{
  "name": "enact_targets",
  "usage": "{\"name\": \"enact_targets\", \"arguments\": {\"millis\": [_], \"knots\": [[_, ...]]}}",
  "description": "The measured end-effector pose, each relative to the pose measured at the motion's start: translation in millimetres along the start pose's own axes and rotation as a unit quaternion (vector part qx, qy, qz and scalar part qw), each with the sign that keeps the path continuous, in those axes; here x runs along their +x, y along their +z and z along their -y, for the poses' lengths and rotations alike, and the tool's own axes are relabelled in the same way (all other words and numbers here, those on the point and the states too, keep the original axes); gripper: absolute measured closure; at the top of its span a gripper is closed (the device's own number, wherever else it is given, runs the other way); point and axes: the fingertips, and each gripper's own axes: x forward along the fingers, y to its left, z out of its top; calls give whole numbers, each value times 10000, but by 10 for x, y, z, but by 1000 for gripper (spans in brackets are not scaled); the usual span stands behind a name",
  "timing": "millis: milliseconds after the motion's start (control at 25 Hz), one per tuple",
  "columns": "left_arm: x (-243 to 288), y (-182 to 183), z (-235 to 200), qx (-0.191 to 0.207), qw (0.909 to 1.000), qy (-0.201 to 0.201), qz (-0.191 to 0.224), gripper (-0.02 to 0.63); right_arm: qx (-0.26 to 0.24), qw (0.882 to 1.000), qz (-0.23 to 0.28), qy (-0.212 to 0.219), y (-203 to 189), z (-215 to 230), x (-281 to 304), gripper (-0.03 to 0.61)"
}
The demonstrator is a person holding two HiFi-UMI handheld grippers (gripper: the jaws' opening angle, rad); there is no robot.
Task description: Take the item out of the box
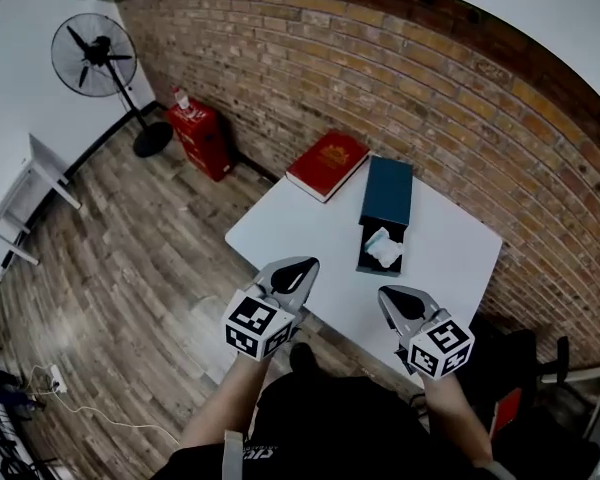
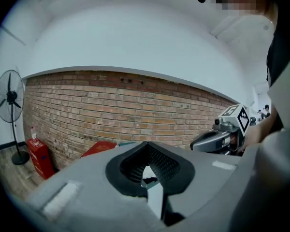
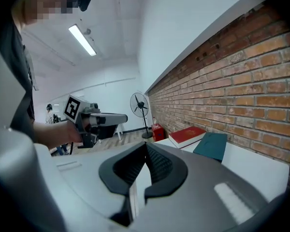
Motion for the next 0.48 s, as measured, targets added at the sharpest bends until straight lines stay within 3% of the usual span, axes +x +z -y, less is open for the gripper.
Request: {"name": "enact_targets", "arguments": {"millis": [280,480], "knots": [[381,32,-440,-258,9972,-701,-38,615,158,9977,-117,-644,80,178,284,578],[673,-19,-380,-325,9928,-1139,-171,615,490,9918,-233,-1159,-62,467,200,578]]}}
